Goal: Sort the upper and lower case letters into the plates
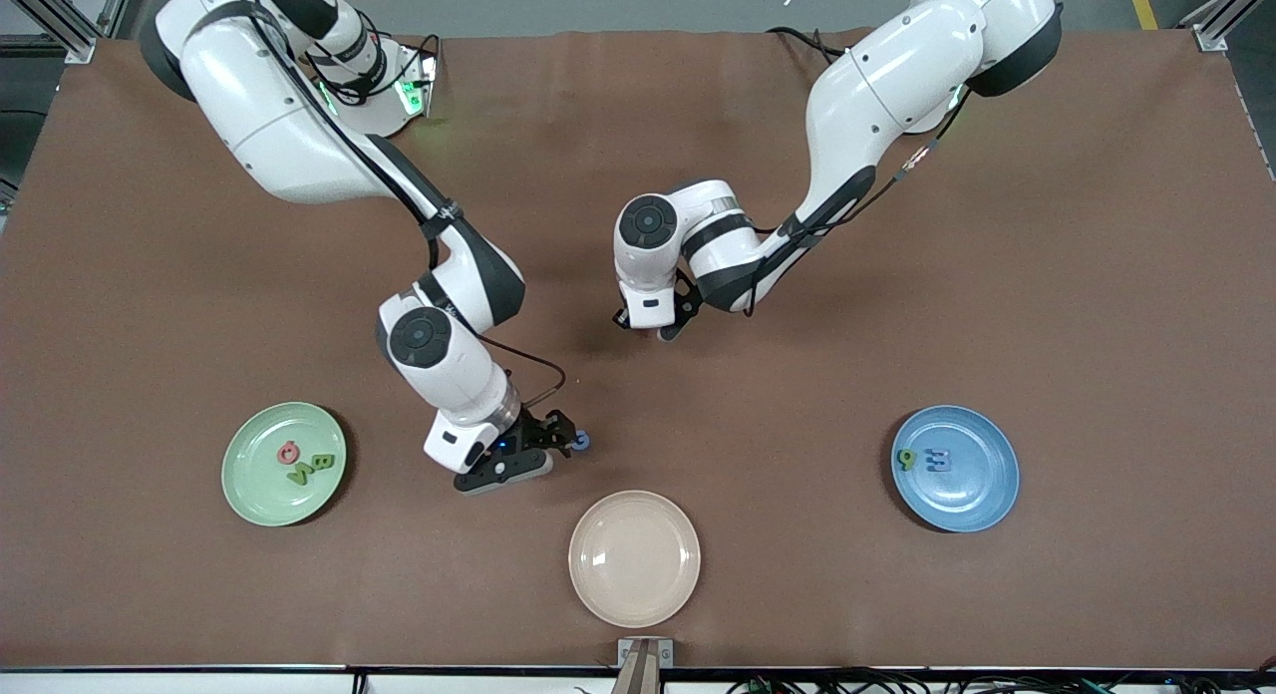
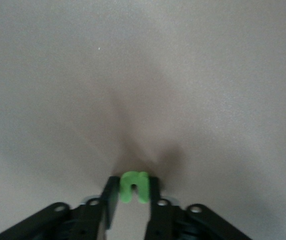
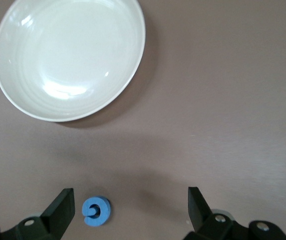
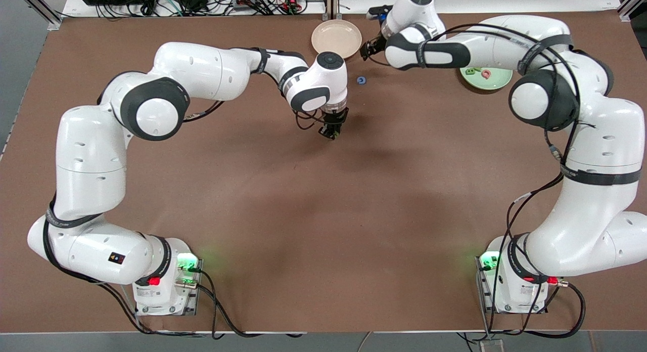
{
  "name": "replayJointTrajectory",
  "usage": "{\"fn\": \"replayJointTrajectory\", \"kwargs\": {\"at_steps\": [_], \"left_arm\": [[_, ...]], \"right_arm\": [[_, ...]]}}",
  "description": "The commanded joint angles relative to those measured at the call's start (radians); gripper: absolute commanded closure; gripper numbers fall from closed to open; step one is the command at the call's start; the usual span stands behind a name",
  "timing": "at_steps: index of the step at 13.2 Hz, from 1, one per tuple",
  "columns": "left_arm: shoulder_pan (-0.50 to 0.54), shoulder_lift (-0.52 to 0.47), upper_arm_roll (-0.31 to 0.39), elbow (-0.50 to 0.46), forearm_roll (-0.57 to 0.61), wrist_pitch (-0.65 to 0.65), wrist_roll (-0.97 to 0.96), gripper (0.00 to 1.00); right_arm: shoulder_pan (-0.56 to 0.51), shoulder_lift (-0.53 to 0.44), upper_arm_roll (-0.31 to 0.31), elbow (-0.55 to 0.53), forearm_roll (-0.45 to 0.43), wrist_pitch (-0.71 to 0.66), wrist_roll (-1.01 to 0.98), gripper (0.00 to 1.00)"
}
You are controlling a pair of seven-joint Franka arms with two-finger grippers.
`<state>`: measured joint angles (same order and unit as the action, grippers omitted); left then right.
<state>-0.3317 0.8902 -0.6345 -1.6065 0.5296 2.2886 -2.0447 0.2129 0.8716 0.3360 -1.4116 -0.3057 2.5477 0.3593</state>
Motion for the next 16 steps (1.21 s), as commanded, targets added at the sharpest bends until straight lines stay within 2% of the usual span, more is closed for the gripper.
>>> {"fn": "replayJointTrajectory", "kwargs": {"at_steps": [1, 2, 3, 6, 11, 14, 16], "left_arm": [[0.005, -0.023, 0.038, -0.003, 0.082, -0.006, -0.005, 1.0], [0.028, -0.043, 0.038, 0.0, 0.11, -0.038, 0.017, 1.0], [0.087, -0.053, 0.03, 0.025, 0.116, -0.102, 0.116, 1.0], [0.199, -0.074, 0.022, 0.118, 0.105, -0.214, 0.354, 1.0], [0.422, -0.086, 0.021, 0.154, 0.102, -0.215, 0.766, 1.0], [0.522, -0.085, 0.021, 0.152, 0.101, -0.215, 0.986, 1.0], [0.574, -0.077, 0.024, 0.149, 0.102, -0.215, 1.083, 1.0]], "right_arm": [[0.138, 0.029, -0.115, 0.005, 0.002, 0.034, 0.099, 0.0], [0.176, 0.033, -0.153, 0.005, 0.002, 0.034, 0.111, 0.0], [0.192, 0.038, -0.166, 0.005, 0.003, 0.034, 0.116, 0.0], [0.206, 0.056, -0.167, 0.006, 0.0, 0.035, 0.135, 0.05], [0.22, 0.078, -0.175, 0.014, 0.0, 0.089, 0.135, 0.22], [0.22, 0.078, -0.175, 0.013, -0.001, 0.089, 0.135, 0.29], [0.223, 0.078, -0.175, 0.013, 0.0, 0.089, 0.133, 0.38]]}}
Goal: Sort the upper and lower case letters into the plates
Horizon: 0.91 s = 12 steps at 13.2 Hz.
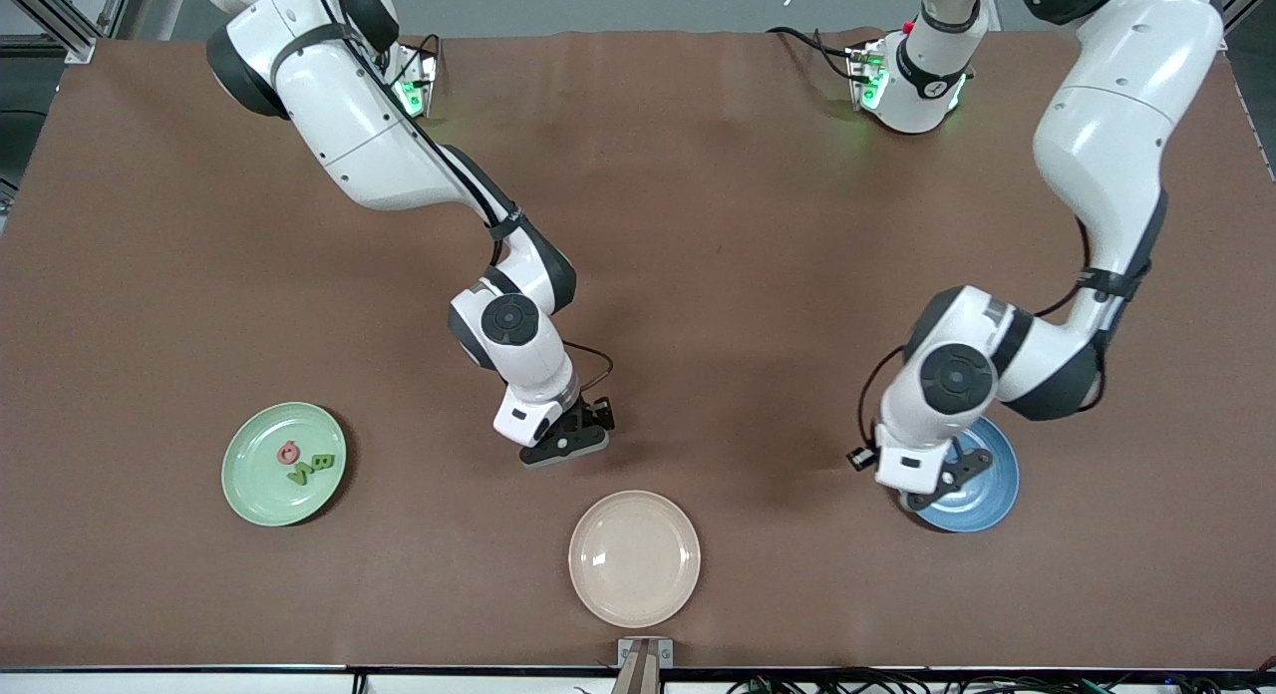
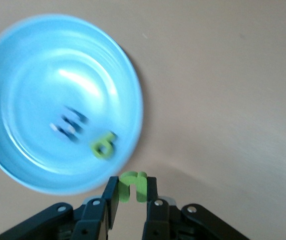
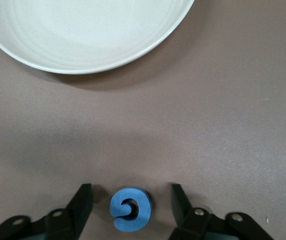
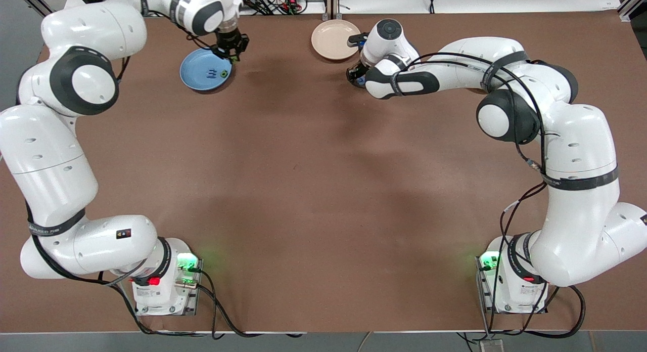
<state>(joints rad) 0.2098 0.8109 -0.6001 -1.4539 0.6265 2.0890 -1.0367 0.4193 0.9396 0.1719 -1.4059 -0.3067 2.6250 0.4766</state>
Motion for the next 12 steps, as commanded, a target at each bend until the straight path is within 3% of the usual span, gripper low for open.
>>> {"fn": "replayJointTrajectory", "kwargs": {"at_steps": [1, 4, 5, 6, 7, 8, 12], "left_arm": [[0.061, 0.004, -0.009, -0.003, 0.006, -0.017, 0.131, 1.0], [0.112, 0.02, -0.009, -0.006, 0.004, -0.015, 0.217, 0.86], [0.12, 0.022, -0.007, -0.006, 0.002, -0.012, 0.222, 0.76], [0.129, 0.022, -0.007, -0.011, 0.004, -0.012, 0.242, 0.6], [0.134, 0.019, -0.007, -0.013, 0.002, -0.013, 0.257, 0.04], [0.144, 0.013, -0.009, -0.013, 0.002, -0.014, 0.257, 0.0], [0.148, -0.019, -0.075, -0.002, -0.007, -0.046, 0.248, 0.0]], "right_arm": [[0.019, 0.01, -0.012, 0.007, 0.001, 0.01, 0.016, 0.43], [0.019, 0.008, -0.012, 0.004, 0.005, 0.007, 0.017, 0.62], [0.018, 0.007, -0.012, 0.002, 0.006, 0.006, 0.017, 0.69], [0.015, 0.005, -0.012, 0.002, 0.008, 0.006, 0.02, 0.75], [0.015, 0.005, -0.012, 0.001, 0.009, 0.006, 0.034, 0.81], [0.015, 0.005, -0.012, 0.001, 0.009, 0.004, 0.048, 0.87], [-0.028, -0.03, -0.008, 0.008, 0.02, -0.052, 0.043, 0.96]]}}
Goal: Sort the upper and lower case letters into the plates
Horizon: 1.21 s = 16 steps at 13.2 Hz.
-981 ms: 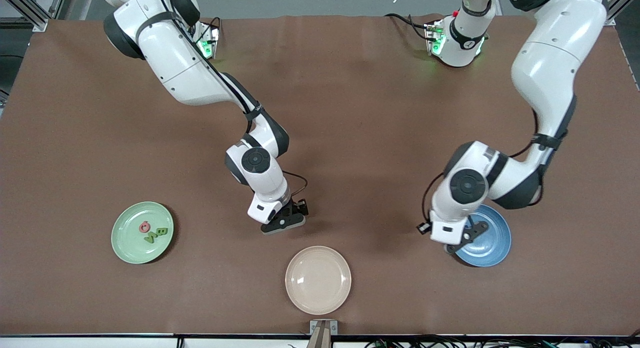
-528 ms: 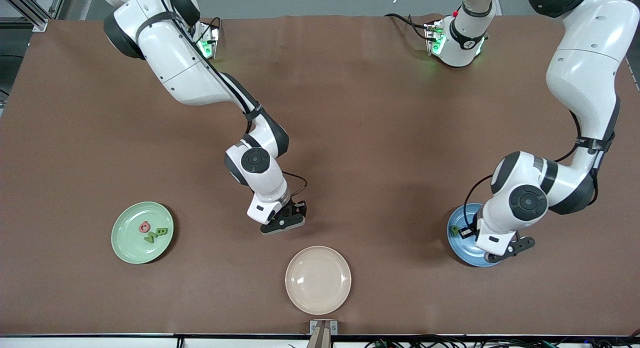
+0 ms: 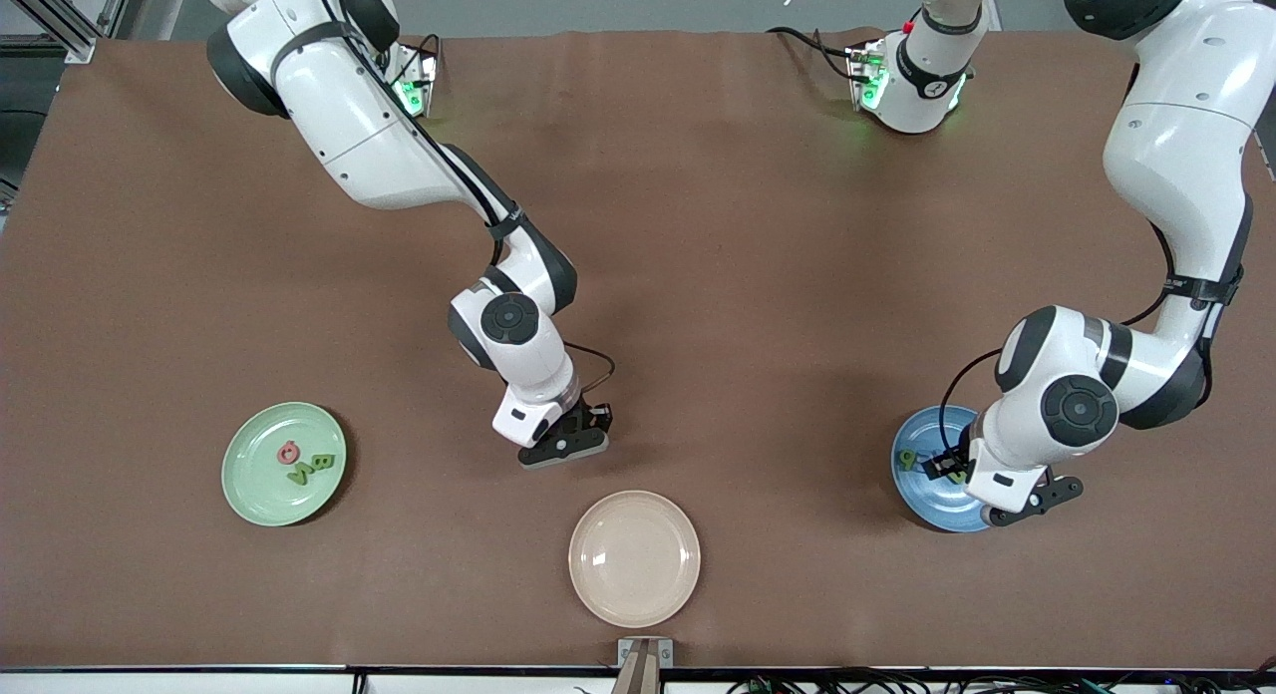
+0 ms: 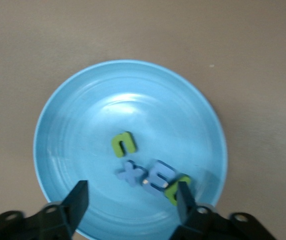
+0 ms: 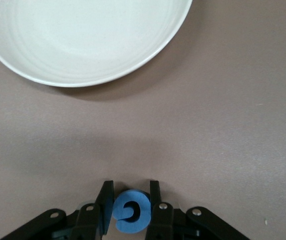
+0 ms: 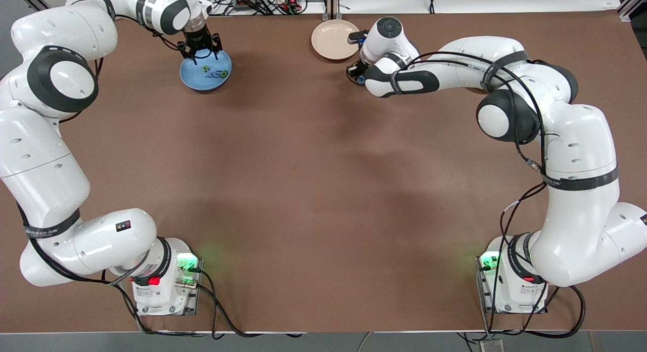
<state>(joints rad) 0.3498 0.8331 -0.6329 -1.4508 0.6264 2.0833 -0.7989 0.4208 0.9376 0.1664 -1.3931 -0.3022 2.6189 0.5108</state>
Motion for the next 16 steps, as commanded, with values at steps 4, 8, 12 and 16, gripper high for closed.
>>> {"fn": "replayJointTrajectory", "kwargs": {"at_steps": [4, 8, 12, 16], "left_arm": [[0.018, -0.194, -0.079, -0.005, -0.008, -0.089, 0.026, 0.0], [0.02, -0.32, -0.105, 0.036, -0.098, -0.257, 0.139, 0.0], [0.089, -0.442, -0.105, 0.07, -0.217, -0.412, 0.41, 0.0], [0.213, -0.548, -0.114, 0.07, -0.341, -0.457, 0.63, 0.0]], "right_arm": [[-0.134, -0.057, 0.038, 0.069, 0.014, -0.31, -0.125, 0.99], [-0.314, -0.138, 0.033, 0.068, 0.014, -0.491, -0.459, 0.99], [-0.521, -0.163, 0.044, 0.042, 0.018, -0.571, -0.821, 0.98], [-0.645, -0.151, 0.051, -0.02, 0.055, -0.562, -0.972, 0.98]]}}
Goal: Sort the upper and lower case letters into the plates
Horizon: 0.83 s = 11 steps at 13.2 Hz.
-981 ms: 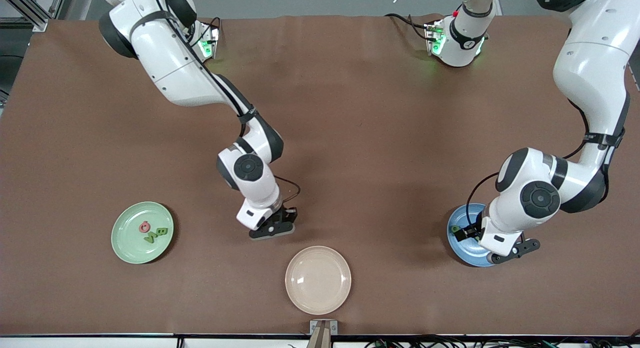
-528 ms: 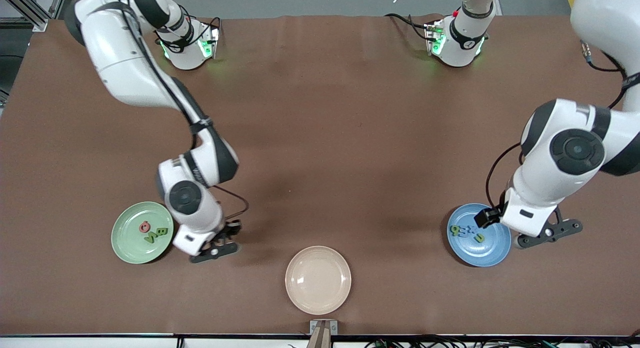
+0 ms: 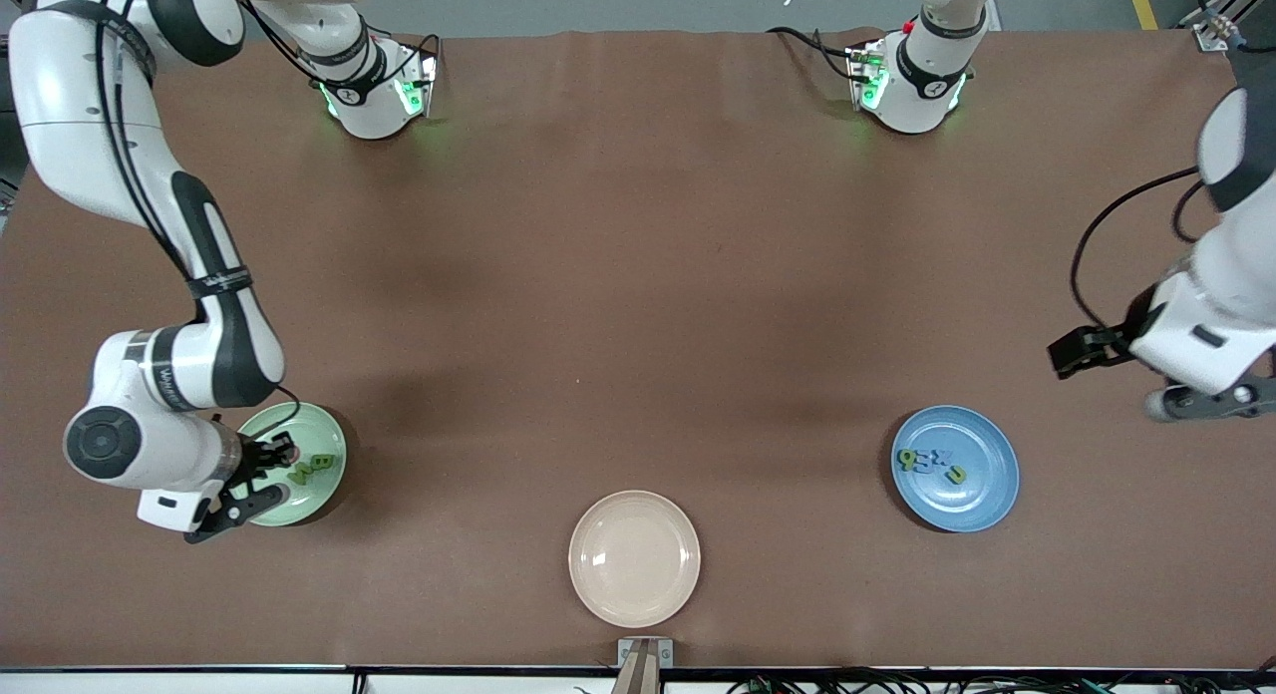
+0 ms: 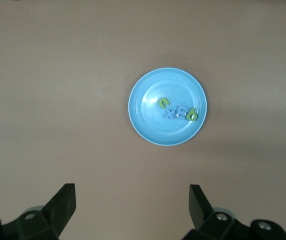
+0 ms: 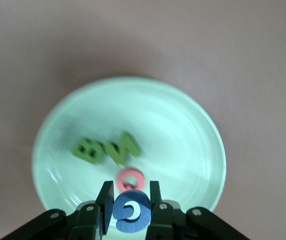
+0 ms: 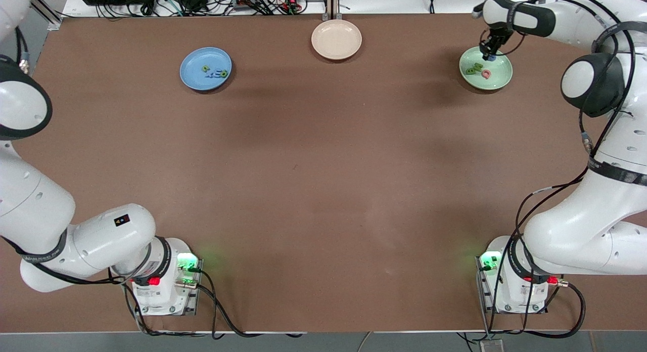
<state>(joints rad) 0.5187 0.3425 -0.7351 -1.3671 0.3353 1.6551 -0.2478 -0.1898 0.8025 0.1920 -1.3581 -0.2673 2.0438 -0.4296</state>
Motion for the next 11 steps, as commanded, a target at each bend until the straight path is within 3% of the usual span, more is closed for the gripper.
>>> {"fn": "replayJointTrajectory", "kwargs": {"at_steps": [1, 3, 4, 5, 7, 8, 9, 11], "left_arm": [[0.053, -0.088, -0.01, -0.013, -0.052, -0.052, 0.1, 0.0], [0.038, -0.131, 0.012, -0.013, -0.058, -0.086, 0.116, 0.0], [-0.029, -0.167, 0.087, -0.02, -0.067, -0.107, 0.13, 0.0], [-0.139, -0.19, 0.211, -0.023, -0.1, -0.113, 0.131, 0.0], [-0.329, -0.238, 0.456, -0.042, -0.197, -0.15, 0.172, 0.0], [-0.386, -0.253, 0.533, -0.056, -0.211, -0.158, 0.182, 0.0], [-0.417, -0.273, 0.589, -0.073, -0.26, -0.158, 0.185, 0.0], [-0.457, -0.312, 0.629, -0.121, -0.28, -0.158, 0.185, 0.0]], "right_arm": [[-0.042, -0.016, 0.024, -0.055, 0.016, 0.015, -0.035, 0.97], [-0.043, -0.009, 0.021, -0.055, 0.007, 0.019, -0.035, 0.87], [-0.04, -0.006, 0.02, -0.055, -0.003, 0.036, -0.035, 0.73], [-0.042, -0.006, 0.018, -0.053, -0.024, 0.045, -0.035, 0.56], [-0.042, -0.006, 0.02, -0.049, -0.043, 0.047, -0.034, 0.11], [-0.04, -0.008, 0.02, -0.045, -0.044, 0.047, -0.034, 0.0], [-0.037, -0.012, 0.02, -0.044, -0.041, 0.045, -0.029, 0.0], [-0.049, -0.022, 0.03, -0.042, -0.026, 0.044, -0.02, 0.0]]}}
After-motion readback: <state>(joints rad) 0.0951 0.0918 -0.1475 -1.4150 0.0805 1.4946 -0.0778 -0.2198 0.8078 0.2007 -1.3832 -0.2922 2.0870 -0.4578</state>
